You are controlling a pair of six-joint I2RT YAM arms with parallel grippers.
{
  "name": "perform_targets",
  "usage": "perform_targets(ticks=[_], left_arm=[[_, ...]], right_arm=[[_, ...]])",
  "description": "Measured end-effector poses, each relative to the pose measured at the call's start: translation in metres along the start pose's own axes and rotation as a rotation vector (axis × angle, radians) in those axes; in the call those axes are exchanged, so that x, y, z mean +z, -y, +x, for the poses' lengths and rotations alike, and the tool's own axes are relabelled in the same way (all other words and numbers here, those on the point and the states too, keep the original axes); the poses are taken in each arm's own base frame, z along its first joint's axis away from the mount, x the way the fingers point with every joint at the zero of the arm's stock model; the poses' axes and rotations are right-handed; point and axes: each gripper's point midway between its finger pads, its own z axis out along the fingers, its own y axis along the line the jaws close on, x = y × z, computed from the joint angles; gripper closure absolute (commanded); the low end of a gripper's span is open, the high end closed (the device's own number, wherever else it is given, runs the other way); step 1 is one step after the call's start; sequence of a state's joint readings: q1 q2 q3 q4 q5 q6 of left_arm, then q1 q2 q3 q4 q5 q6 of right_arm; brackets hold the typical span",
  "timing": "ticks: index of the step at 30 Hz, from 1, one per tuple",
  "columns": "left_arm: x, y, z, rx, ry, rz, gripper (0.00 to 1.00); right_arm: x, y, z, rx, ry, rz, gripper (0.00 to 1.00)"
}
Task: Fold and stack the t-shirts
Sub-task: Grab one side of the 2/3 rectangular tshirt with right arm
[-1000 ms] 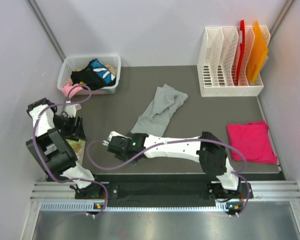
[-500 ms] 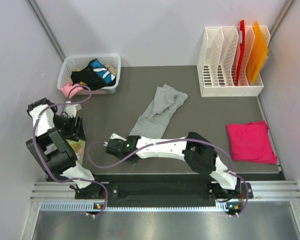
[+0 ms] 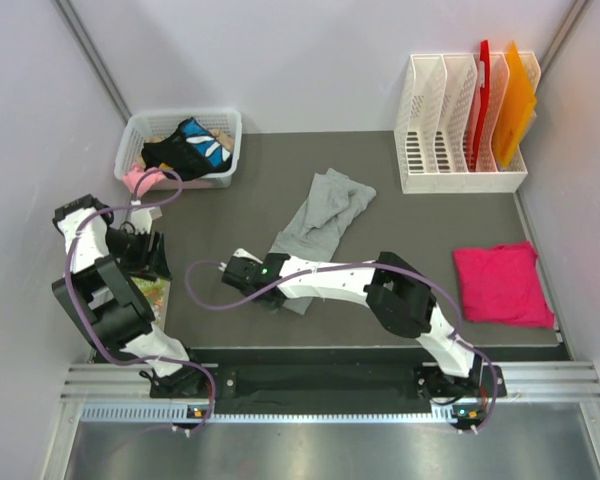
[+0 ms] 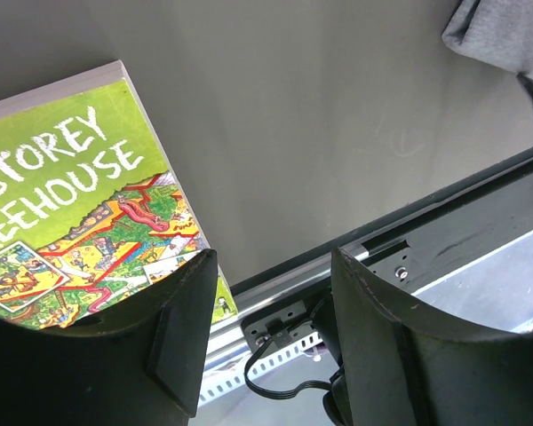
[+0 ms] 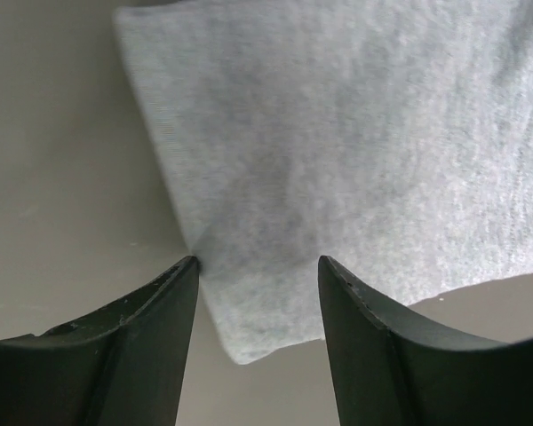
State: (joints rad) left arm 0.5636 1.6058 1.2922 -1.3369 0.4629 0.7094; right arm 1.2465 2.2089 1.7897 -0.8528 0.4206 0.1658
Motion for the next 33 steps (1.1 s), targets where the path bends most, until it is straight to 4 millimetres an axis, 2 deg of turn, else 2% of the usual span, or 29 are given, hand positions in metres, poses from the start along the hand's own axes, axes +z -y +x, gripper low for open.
perform_targets(ticks=[6,11,21,27,33], left_arm=[[-0.002,-0.001,-0.002,0.003,0.005,-0.004,0.41],[-0.003,-0.001,-0.003,0.005,0.009,-0.007,0.41],[-0.002,-0.002,-0.003,0.002,0.006,-0.004,0.41],[-0.003,-0.002,-0.005,0.005,0.008,-0.008,0.41],[-0.003,-0.003,-0.004,0.006,0.007,-0.012,0.41]], right_arm=[[0.006,0.008,0.000,0.018,-0.010,-0.010,0.46],[0.007,0.000,0.002,0.008,-0.013,-0.028,0.46],[-0.002,-0.017,-0.003,-0.020,0.005,-0.052,0.45],[0.009,-0.017,0.000,-0.016,-0.008,-0.050,0.46],[0.015,-0.010,-0.005,0.016,0.007,-0.053,0.48]])
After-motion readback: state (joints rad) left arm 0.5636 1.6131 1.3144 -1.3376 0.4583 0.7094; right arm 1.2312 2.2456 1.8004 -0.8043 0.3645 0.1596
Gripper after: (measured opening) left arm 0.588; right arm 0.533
